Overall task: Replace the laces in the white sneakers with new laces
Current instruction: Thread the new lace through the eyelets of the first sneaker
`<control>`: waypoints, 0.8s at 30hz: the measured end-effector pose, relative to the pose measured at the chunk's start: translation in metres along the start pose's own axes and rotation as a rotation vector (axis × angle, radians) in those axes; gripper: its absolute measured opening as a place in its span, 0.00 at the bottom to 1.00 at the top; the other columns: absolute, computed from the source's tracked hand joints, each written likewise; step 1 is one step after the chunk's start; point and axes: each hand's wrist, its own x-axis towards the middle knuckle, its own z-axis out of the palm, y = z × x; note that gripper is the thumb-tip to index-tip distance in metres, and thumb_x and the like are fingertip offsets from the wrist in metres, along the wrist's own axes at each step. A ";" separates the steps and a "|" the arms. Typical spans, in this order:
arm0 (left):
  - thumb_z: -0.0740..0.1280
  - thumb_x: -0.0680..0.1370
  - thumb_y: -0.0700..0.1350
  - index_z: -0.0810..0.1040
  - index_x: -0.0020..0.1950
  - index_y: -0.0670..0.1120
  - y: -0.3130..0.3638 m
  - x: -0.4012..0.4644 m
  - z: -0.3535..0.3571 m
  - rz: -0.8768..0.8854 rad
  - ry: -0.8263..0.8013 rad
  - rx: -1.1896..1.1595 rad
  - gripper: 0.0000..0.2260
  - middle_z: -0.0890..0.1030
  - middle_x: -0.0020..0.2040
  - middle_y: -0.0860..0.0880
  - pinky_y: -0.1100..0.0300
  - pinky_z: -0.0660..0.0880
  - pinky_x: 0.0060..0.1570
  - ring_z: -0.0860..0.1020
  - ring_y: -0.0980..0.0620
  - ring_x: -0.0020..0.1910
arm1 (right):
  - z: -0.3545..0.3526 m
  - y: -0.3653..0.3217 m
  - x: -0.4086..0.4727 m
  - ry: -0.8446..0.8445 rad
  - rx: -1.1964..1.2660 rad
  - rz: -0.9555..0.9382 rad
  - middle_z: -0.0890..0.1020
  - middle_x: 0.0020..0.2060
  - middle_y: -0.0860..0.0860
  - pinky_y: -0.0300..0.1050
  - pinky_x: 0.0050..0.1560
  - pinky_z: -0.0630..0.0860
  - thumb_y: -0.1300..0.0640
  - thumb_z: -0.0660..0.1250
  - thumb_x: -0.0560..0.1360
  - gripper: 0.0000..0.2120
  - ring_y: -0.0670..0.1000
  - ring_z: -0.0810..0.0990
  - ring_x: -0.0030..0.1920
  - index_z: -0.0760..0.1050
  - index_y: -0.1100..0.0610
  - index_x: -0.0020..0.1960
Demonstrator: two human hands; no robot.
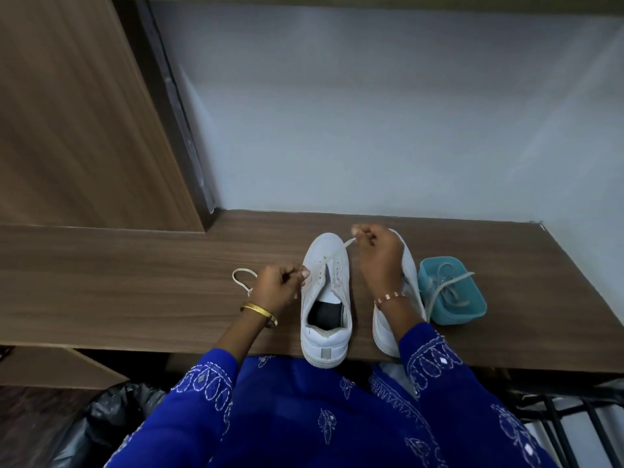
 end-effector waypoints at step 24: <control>0.58 0.71 0.27 0.81 0.52 0.41 -0.020 -0.017 0.012 -0.071 -0.161 0.240 0.18 0.83 0.47 0.44 0.65 0.70 0.46 0.80 0.47 0.49 | 0.016 0.015 -0.058 -0.603 -0.699 -0.383 0.76 0.53 0.54 0.49 0.57 0.64 0.53 0.62 0.75 0.11 0.55 0.70 0.56 0.81 0.55 0.51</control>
